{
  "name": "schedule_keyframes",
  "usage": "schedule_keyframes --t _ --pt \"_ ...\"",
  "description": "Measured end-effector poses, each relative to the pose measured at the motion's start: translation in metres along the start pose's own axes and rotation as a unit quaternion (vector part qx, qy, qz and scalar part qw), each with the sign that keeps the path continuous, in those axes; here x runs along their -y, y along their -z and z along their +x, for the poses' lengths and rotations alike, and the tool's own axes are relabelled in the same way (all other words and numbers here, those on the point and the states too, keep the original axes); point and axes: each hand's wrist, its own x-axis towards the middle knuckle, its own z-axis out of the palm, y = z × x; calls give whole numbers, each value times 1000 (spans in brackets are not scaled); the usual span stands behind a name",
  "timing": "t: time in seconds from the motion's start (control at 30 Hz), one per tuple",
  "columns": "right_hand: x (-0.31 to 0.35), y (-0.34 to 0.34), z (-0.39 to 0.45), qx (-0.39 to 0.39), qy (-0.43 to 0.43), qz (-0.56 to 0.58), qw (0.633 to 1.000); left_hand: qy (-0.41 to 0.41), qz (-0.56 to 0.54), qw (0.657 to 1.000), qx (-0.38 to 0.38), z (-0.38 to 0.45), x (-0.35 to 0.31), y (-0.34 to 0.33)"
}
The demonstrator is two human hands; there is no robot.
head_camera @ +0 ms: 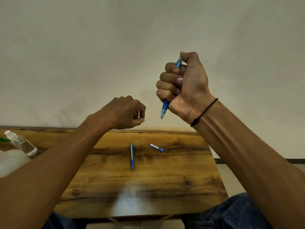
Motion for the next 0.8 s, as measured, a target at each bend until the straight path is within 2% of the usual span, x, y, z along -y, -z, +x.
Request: schedule_keyframes --t 0.8 --pt "-1 -1 2 -9 1 3 1000 5 1 1000 6 -1 0 1"
